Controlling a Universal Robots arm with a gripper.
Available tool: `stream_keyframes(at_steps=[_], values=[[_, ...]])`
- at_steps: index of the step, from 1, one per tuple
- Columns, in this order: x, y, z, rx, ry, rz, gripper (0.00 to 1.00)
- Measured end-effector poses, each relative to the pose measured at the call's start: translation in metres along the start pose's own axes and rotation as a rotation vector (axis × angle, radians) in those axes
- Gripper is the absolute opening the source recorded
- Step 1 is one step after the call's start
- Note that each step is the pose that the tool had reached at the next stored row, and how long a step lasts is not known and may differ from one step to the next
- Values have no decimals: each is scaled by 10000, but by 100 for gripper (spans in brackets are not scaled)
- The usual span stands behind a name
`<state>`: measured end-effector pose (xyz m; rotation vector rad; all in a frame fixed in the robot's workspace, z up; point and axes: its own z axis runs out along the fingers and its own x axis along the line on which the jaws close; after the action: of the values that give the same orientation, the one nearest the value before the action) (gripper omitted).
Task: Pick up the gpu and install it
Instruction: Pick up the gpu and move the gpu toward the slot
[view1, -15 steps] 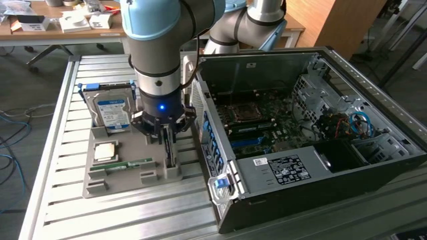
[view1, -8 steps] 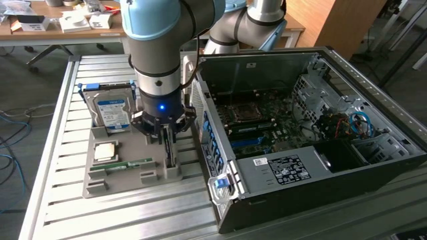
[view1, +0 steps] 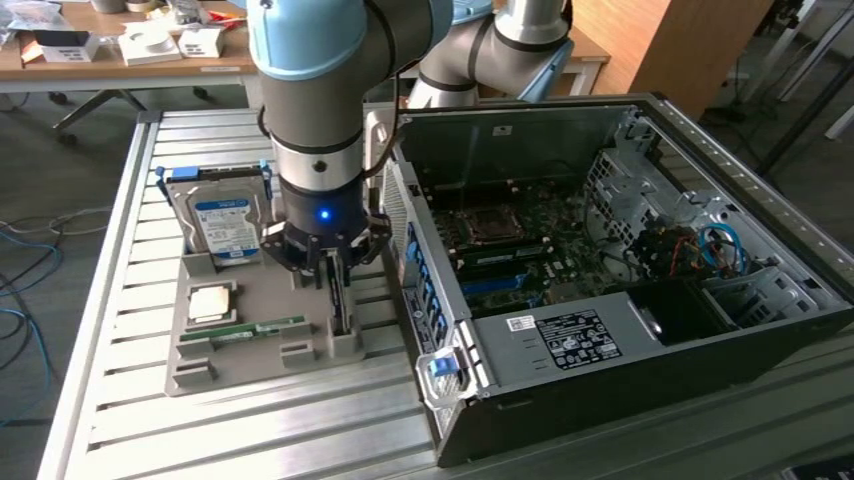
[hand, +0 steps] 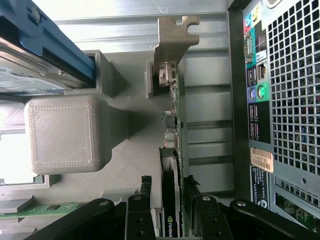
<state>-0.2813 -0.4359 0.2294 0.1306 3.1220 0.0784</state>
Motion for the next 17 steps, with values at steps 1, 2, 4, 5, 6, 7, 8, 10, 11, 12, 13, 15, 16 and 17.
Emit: stream_keyframes(at_steps=[1,2,4,5,6,7,8,10,11,12,13,15,16,17], values=[[-4,-2,0,0,1,2,39],[-8,-5,0,2,5,2,39],[-18,-14,0,2,27,4,39],[-21,-18,-1,3,32,3,39],[-23,-25,-1,4,38,5,39],[-26,-32,-1,5,44,5,39],[-29,-35,-1,5,49,4,39],[-28,-35,-1,4,52,7,39],[-28,-35,-1,4,52,7,39],[-28,-36,-1,5,52,8,39],[-29,-36,-1,5,52,11,39],[-29,-36,-1,5,52,22,39],[-29,-36,-1,6,52,27,39],[-29,-36,-1,6,52,32,39]])
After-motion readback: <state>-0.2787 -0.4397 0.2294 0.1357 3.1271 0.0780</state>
